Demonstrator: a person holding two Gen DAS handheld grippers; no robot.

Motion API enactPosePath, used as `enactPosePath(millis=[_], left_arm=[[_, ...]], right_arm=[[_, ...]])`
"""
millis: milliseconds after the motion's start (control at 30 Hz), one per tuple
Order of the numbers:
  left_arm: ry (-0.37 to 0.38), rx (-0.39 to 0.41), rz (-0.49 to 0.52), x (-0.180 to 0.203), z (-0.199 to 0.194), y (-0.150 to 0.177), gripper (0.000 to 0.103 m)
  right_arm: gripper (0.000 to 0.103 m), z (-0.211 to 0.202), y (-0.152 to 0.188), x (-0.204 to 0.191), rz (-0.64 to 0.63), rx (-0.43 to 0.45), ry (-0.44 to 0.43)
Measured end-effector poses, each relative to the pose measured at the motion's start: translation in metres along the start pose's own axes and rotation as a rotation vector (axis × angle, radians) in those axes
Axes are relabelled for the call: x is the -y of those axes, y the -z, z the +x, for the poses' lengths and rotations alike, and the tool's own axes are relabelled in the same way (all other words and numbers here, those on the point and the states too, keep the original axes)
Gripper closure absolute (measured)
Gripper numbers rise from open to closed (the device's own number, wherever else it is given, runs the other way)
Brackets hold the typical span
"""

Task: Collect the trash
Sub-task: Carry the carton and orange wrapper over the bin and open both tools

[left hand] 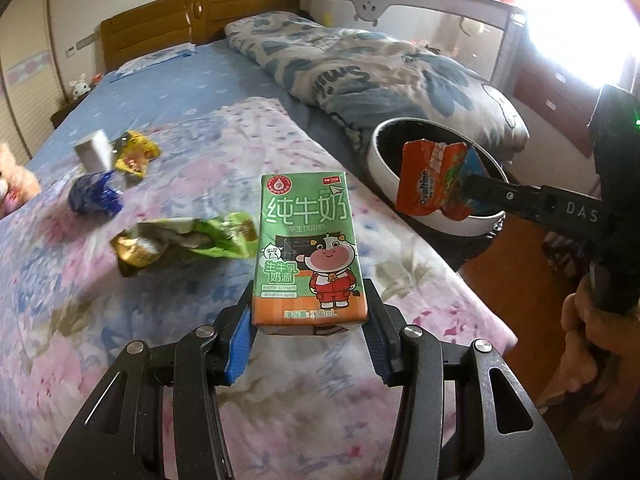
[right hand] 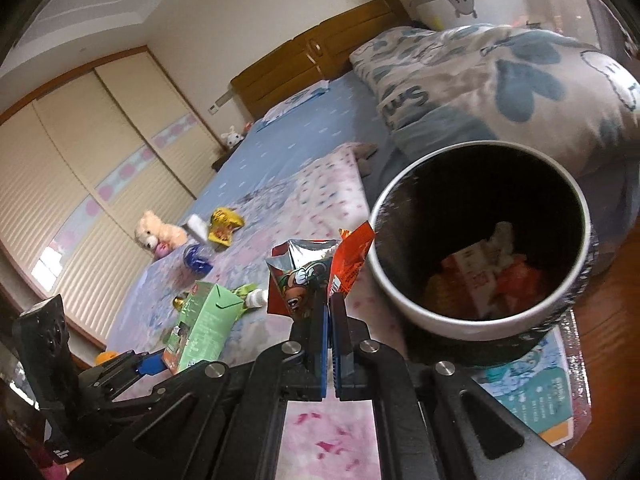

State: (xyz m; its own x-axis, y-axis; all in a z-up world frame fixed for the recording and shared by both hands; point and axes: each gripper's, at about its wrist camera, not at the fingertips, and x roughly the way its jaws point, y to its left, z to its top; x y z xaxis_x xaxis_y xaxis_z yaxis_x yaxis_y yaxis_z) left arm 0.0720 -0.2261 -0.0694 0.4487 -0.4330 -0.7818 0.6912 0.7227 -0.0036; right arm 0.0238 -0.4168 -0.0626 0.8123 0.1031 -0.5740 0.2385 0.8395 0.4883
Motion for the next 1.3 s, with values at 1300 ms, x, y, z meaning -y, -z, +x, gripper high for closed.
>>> enactPosePath(millis=[1300], left_arm=[[0.094, -0.051, 0.159, 0.099, 0.065, -0.084, 0.056]], right_arm=[[0.102, -0.027, -0.042, 0.090, 0.067, 0.053, 0.177]])
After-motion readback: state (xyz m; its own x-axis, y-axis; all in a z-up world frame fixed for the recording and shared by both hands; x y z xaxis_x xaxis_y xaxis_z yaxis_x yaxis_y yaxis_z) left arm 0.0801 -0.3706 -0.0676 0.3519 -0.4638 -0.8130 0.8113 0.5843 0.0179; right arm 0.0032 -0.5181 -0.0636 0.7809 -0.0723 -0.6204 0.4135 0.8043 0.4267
